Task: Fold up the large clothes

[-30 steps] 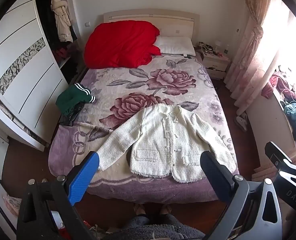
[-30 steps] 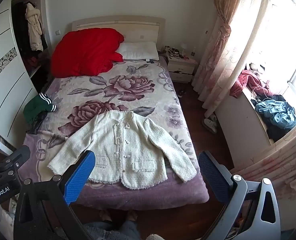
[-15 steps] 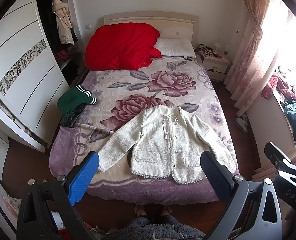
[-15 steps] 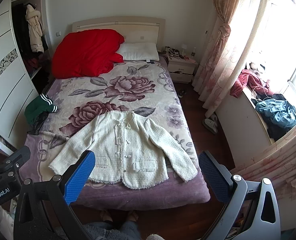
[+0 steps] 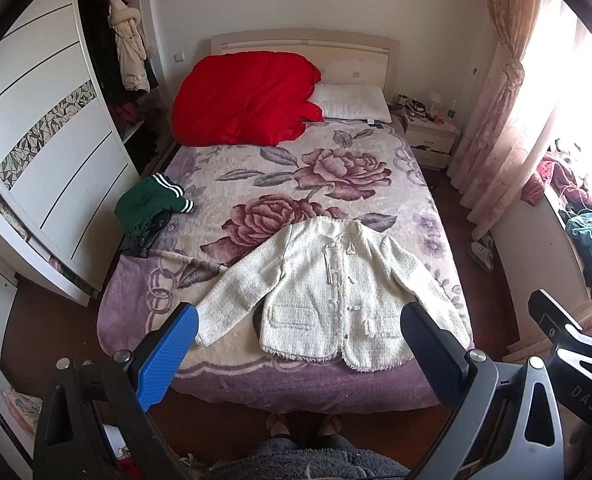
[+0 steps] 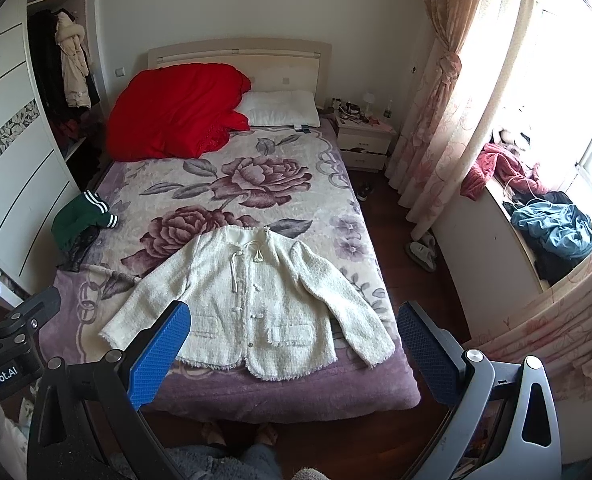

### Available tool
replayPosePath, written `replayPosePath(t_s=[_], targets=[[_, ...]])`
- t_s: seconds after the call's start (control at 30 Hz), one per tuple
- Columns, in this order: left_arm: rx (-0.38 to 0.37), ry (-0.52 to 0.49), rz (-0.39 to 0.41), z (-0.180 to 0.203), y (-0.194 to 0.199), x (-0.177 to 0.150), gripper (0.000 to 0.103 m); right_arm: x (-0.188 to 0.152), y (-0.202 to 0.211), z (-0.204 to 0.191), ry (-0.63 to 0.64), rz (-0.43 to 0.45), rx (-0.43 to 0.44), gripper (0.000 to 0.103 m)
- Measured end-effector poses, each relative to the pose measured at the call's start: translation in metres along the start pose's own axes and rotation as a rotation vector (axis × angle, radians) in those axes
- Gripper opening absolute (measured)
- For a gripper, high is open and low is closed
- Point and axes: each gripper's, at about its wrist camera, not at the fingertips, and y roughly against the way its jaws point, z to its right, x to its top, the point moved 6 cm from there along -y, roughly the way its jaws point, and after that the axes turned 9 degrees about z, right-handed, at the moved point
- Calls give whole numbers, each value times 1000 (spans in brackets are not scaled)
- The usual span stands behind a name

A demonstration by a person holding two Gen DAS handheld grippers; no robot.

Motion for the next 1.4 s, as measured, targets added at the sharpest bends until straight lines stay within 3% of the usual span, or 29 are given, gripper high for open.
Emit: replayPosePath(t_s=[1.4], targets=[[-1,8,30,8,7,2,103,29,32,9,-5,41,7,103]])
